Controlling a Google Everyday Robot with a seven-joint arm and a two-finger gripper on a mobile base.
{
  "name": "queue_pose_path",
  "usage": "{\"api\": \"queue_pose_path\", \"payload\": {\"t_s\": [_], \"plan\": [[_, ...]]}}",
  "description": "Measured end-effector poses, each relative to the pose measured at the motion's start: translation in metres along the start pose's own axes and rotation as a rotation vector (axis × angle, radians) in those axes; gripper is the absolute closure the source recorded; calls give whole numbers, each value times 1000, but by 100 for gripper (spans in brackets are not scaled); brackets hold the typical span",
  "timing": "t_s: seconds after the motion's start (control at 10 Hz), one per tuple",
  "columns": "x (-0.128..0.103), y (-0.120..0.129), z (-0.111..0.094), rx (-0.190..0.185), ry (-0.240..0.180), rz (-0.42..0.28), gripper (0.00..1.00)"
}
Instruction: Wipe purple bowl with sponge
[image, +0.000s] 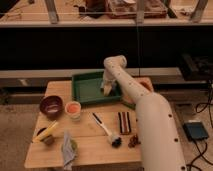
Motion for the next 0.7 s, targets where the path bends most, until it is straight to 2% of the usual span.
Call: {"api": "queue_pose_path", "payload": {"t_s": [0.3, 0.7], "plan": [[-9, 6, 13, 39, -3, 48, 20], [-34, 10, 14, 62, -11, 95, 20]]}}
